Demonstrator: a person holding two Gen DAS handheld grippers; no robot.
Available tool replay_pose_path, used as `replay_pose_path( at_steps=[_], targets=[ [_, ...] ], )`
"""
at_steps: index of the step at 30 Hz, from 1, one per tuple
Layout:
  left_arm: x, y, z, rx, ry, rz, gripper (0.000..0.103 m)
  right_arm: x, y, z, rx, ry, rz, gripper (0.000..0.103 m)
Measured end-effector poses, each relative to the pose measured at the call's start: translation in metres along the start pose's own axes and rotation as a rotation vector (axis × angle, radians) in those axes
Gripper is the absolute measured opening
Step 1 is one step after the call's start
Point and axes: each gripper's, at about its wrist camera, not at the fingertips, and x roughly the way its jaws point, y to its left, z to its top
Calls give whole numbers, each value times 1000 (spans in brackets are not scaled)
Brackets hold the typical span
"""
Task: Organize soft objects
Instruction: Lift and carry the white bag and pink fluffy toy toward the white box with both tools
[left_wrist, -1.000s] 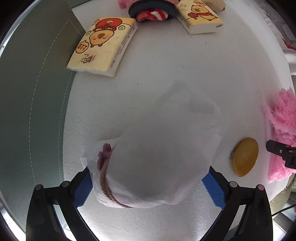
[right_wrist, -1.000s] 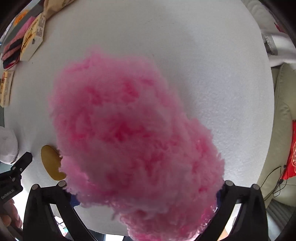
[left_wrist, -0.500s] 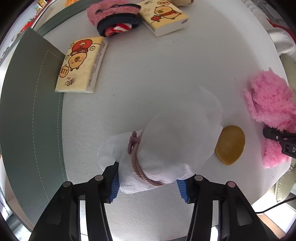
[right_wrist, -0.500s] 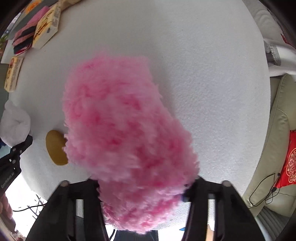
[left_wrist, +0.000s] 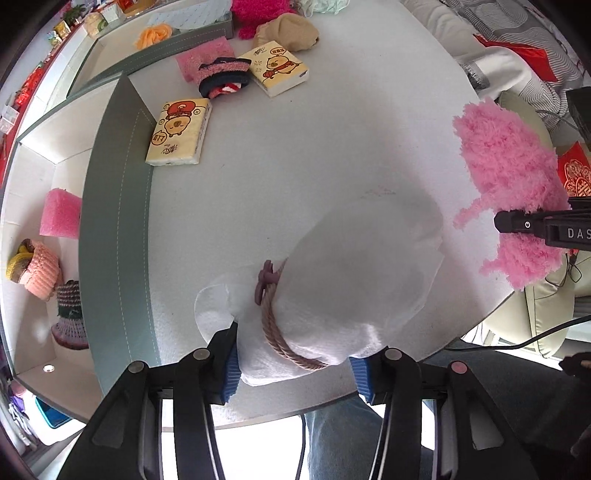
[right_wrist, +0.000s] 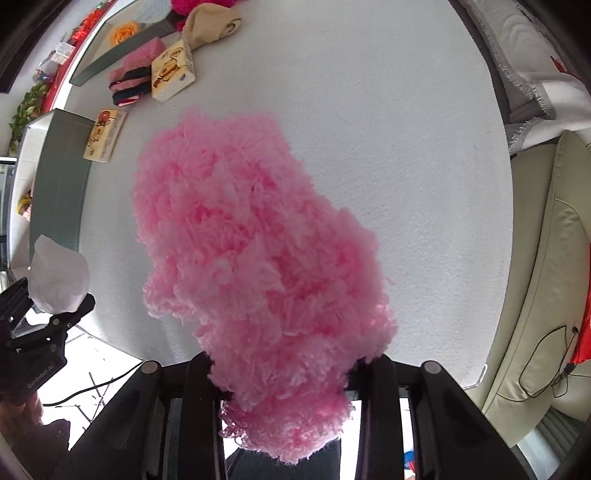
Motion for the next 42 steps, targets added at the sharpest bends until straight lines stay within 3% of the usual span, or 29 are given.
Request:
replay_pose_path(
  at_steps=[5, 10, 16, 42],
  targets=[
    [-14, -4, -7, 35, -31, -5, 50, -2, 15, -2, -38, -28, -21, 35],
    [-37, -12, -21, 85, -81, 17, 50, -11, 6, -11, -44, -58, -17, 35],
    [-47, -13, -20, 65, -110, 8, 50, -18, 7, -14, -45, -55, -22, 35],
    [-41, -16, -18, 56, -120, 0, 50, 3, 10, -10, -37, -10, -38, 35]
  ],
)
